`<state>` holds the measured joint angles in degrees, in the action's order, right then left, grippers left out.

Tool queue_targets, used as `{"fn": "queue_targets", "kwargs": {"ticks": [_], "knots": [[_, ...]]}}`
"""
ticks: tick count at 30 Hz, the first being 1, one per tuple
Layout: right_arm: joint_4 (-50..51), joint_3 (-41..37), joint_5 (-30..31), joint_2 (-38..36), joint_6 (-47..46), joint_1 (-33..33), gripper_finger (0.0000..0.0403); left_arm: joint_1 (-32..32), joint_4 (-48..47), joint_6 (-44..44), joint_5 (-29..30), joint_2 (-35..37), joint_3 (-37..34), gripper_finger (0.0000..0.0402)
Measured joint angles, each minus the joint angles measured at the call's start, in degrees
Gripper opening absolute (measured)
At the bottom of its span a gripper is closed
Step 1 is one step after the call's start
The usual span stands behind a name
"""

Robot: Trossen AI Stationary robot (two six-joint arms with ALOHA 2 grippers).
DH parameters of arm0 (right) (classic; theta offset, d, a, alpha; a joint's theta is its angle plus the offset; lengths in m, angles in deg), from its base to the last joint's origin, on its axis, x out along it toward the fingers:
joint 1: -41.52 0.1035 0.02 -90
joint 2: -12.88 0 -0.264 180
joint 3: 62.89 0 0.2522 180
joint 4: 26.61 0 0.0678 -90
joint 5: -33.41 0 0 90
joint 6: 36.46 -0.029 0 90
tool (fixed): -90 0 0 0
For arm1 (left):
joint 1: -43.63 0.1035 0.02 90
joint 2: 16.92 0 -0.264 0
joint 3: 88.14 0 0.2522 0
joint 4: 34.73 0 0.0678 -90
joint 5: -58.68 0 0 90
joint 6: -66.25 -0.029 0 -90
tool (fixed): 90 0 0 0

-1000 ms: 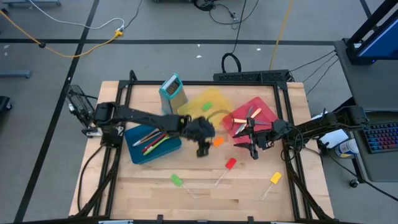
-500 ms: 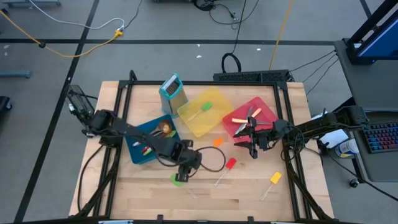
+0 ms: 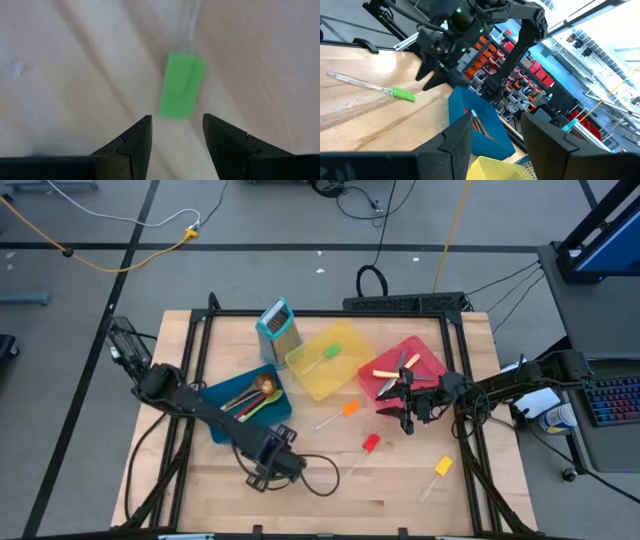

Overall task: Pick & Place Kitchen Items
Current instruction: Put the green spatula into the yellow bin

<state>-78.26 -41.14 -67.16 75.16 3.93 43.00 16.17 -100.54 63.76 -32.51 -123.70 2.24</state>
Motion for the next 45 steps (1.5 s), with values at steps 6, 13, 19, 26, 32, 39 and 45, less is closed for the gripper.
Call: {"fn": "queue_targets", "kwargs": {"ticks": [6, 13, 19, 26, 32, 39, 45], "knots": [[0.0, 0.0, 0.0, 0.0, 0.0, 0.0, 0.016, -2.5, 8.5, -4.0, 1.6, 0.0, -4.0, 0.0182], [-0.1, 0.0, 0.0, 0.0, 0.0, 0.0, 0.016, -2.5, 15.8, -3.5, 3.8, 0.0, -7.6, 0.0181], [-0.1, 0.0, 0.0, 0.0, 0.0, 0.0, 0.016, -2.5, 17.4, -2.3, 2.7, 0.1, -10.3, 0.0181], [-0.1, 0.0, 0.0, 0.0, 0.0, 0.0, 0.016, -2.6, 23.7, -2.9, 2.2, 0.3, -13.6, 0.0181], [-0.2, 0.0, 0.0, 0.0, -0.1, 0.0, 0.016, -2.3, 25.8, -2.9, 2.6, 0.5, -15.3, 0.0181], [-0.4, 0.0, 0.0, 0.0, -0.2, 0.0, 0.016, -1.1, 26.6, -2.8, 2.5, 0.4, -15.4, 0.0154], [-0.4, 0.0, 0.0, 0.0, -0.2, 0.0, 0.016, -0.4, 27.3, -0.9, 2.4, 0.2, -15.4, 0.0081]]}}
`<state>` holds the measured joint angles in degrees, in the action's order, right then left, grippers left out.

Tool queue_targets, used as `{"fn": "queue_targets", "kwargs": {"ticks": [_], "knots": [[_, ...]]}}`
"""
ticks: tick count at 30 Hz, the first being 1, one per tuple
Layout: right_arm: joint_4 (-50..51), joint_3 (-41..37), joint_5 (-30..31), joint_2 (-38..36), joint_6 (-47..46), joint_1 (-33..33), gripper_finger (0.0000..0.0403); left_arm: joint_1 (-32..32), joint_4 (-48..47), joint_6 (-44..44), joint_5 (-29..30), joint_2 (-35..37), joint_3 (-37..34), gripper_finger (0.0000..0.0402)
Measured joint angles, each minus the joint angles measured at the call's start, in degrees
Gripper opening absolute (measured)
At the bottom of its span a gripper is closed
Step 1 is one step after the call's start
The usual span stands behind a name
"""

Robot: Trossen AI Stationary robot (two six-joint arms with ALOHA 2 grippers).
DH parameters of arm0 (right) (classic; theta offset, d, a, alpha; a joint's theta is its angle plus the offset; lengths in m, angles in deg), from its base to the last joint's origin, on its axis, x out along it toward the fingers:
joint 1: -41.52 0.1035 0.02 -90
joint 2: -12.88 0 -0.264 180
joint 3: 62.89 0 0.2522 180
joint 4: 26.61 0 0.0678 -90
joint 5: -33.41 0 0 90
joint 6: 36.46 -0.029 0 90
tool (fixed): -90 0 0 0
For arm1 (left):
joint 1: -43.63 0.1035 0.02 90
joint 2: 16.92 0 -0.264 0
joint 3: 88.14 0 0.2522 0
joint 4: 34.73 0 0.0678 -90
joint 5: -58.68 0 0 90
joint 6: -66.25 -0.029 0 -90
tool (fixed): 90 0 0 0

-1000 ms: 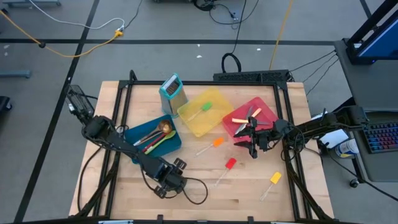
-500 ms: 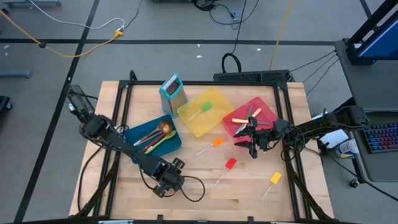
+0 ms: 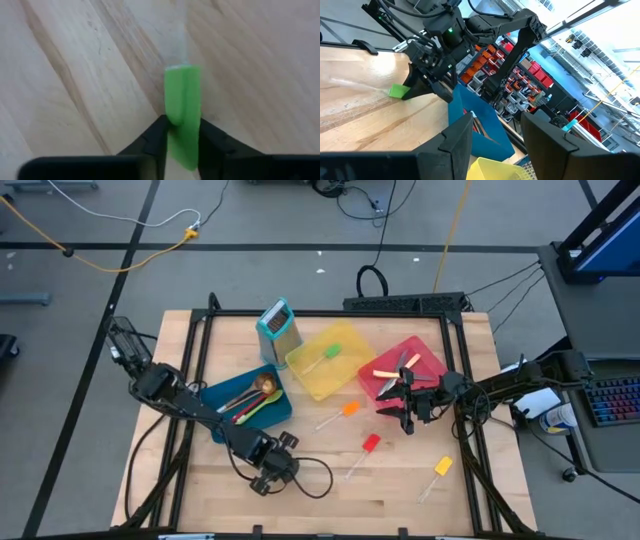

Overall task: Pick & Place Kitchen Items
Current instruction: Put the green spatula into the yellow bin

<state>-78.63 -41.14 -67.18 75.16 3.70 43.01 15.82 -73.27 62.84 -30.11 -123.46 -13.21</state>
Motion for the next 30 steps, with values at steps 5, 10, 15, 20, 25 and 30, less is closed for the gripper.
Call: {"fn": "queue_targets", "kwargs": {"ticks": [5, 10, 15, 20, 25, 30], "knots": [[0.0, 0.0, 0.0, 0.0, 0.0, 0.0, 0.016, 0.3, 0.1, 0.9, 0.1, 0.0, 0.0, 0.0019], [0.0, 0.0, 0.0, 0.0, 0.0, 0.0, 0.016, 1.3, 1.0, 1.0, 0.2, -0.1, 0.0, 0.0017], [0.0, 0.0, 0.0, 0.0, 0.0, 0.0, 0.016, 3.4, 0.9, -0.8, 0.8, -0.3, 1.0, 0.0007], [0.0, 0.0, 0.0, 0.0, 0.0, 0.0, 0.016, 6.6, 0.5, -2.3, 4.7, -0.5, 3.0, 0.0017], [0.0, 0.0, 0.0, 0.0, 0.0, 0.0, 0.016, 10.6, -2.9, -3.4, 6.7, -0.5, 6.3, 0.0006], [0.1, 0.0, 0.0, 0.0, 0.0, 0.0, 0.016, 15.2, -2.8, -3.0, 11.3, -0.4, 10.5, 0.0015]]}}
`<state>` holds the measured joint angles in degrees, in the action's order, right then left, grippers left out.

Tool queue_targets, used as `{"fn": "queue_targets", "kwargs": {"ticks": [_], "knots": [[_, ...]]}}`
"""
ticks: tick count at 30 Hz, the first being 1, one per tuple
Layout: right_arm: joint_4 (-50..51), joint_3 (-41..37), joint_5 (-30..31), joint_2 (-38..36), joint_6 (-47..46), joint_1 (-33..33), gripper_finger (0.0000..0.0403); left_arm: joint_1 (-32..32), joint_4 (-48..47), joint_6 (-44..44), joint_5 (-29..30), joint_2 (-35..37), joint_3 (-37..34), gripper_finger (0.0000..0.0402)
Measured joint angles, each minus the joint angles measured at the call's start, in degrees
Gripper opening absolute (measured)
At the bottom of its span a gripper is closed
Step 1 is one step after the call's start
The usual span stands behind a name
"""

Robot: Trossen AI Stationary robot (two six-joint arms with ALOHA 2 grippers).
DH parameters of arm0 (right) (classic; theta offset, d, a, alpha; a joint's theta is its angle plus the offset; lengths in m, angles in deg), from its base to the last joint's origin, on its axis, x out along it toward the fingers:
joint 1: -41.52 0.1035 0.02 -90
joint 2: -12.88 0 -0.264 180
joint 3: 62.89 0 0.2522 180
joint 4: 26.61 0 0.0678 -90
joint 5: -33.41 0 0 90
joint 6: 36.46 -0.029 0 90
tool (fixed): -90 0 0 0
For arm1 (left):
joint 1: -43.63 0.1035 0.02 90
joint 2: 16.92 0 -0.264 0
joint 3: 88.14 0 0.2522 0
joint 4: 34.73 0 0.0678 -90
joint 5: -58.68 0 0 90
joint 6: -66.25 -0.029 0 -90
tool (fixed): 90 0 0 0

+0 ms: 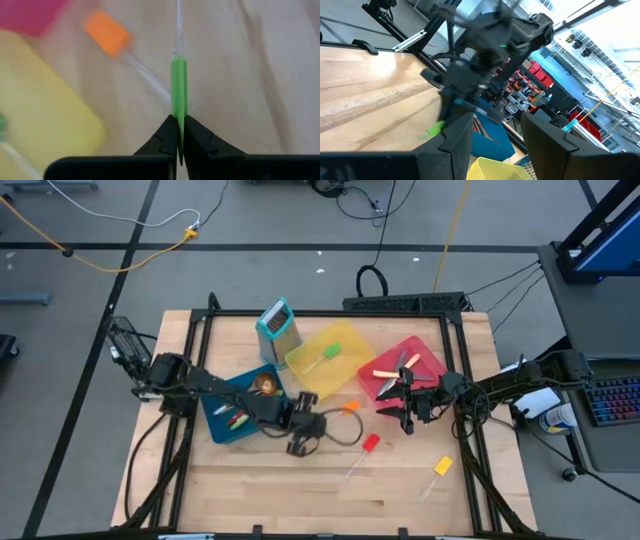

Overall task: Pick & Place Kitchen Items
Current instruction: Put the green spatula into the yellow bin

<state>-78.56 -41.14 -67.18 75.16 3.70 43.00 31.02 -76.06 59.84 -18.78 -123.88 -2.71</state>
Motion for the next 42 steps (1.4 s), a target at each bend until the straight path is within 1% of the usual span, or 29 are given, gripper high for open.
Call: {"fn": "queue_targets", "kwargs": {"ticks": [3, 5, 8, 10, 13, 16, 20, 24, 26, 29, 34, 38, 42], "knots": [[0.4, 0.0, 0.0, 0.0, 0.0, 0.0, 0.016, 2.7, -0.7, -0.8, 0.6, 0.1, 3.3, 0.0007], [0.5, 0.0, 0.0, 0.0, 0.0, 0.0, 0.016, 4.5, -1.6, -0.4, 1.8, 0.1, 5.7, 0.0008], [0.9, 0.0, 0.0, 0.0, 0.0, 0.0, 0.016, 7.0, -3.5, 1.8, 5.8, 0.2, 8.6, 0.0013], [0.9, 0.0, 0.0, 0.0, -0.3, 0.0, 0.016, 8.6, -5.1, 2.4, 8.5, 0.2, 10.2, 0.0009], [0.9, 0.0, 0.0, 0.0, -0.5, 0.0, 0.016, 11.7, -7.6, 3.1, 11.3, 0.3, 10.9, 0.0007], [0.9, 0.0, 0.0, 0.0, -0.5, 0.0, 0.016, 15.5, -7.5, 5.7, 11.2, 0.3, 10.3, 0.0013], [0.9, 0.0, 0.0, 0.0, -0.5, 0.0, 0.016, 19.7, -7.1, 12.0, 10.7, 0.3, 8.8, 0.0006], [0.9, 0.0, 0.0, 0.0, -0.5, 0.0, 0.016, 23.3, -6.7, 16.2, 5.9, 0.3, 7.5, 0.0014], [0.9, 0.0, 0.0, 0.0, -0.5, 0.0, 0.016, 24.6, -5.4, 16.7, 4.9, -0.3, 6.5, 0.0012], [0.9, 0.0, 0.0, 0.0, -0.5, 0.0, 0.016, 25.8, -5.3, 16.6, 4.3, -1.2, 4.8, 0.0006], [0.8, 0.0, 0.0, 0.0, -0.5, 0.0, 0.016, 27.0, -4.3, 18.2, 4.9, -2.1, 3.3, 0.0016], [0.8, 0.0, -0.1, 0.0, -0.6, 0.0, 0.016, 27.2, -3.5, 17.3, 4.9, -2.5, 3.2, 0.0006], [0.8, 0.0, -0.1, 0.0, -0.6, 0.0, 0.016, 27.2, -1.3, 17.0, 5.0, -2.5, 3.1, 0.0024]]}}
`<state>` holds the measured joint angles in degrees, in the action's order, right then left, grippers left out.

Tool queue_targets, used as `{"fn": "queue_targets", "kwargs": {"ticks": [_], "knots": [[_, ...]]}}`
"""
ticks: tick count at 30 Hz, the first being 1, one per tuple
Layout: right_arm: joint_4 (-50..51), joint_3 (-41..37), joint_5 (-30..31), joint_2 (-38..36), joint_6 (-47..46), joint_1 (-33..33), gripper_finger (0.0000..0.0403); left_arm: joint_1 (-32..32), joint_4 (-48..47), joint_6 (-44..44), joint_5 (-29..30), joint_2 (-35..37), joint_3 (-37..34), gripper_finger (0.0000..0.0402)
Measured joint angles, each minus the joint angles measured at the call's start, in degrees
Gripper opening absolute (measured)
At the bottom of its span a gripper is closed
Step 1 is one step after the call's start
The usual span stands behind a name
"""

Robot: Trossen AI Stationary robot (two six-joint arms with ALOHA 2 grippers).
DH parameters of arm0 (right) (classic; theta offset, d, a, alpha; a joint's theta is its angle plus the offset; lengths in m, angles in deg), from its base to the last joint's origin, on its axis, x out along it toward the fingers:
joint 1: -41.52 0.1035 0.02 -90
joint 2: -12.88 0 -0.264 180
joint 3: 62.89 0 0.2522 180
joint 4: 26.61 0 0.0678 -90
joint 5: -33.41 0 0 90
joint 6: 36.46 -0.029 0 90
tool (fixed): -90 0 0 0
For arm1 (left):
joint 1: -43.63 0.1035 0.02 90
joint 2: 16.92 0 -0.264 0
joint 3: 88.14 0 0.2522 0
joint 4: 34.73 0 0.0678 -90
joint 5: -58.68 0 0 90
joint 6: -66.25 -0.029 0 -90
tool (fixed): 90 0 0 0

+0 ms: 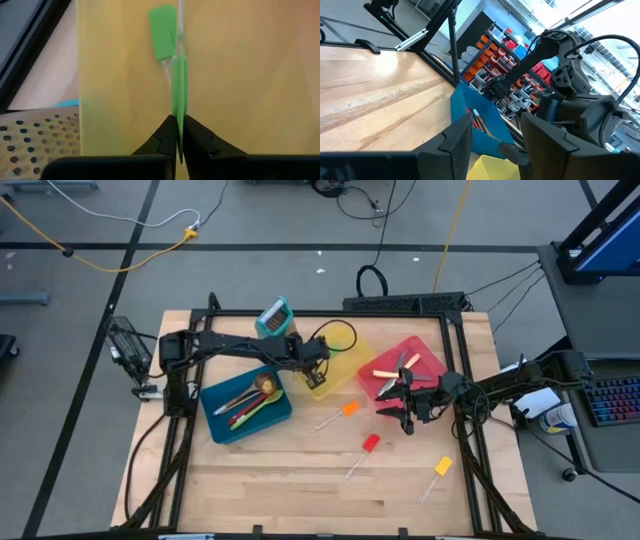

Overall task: Pick & Place Kitchen Items
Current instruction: Put the green spatula into the yellow bin, then put the orange spatula into the yellow bin

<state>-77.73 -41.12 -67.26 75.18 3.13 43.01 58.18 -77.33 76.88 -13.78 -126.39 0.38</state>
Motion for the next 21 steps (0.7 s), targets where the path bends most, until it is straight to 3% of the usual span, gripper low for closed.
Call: {"fn": "queue_targets", "kwargs": {"ticks": [4, 21], "knots": [[0.0, 0.0, 0.0, 0.0, 0.0, 0.0, 0.016, 0.0, 0.4, 0.1, 0.1, 0.0, 0.0, 0.004], [0.0, 0.0, 0.0, 0.0, 0.1, 0.0, 0.016, -3.1, 2.1, 0.8, -0.7, -0.4, 1.5, 0.0044]]}}
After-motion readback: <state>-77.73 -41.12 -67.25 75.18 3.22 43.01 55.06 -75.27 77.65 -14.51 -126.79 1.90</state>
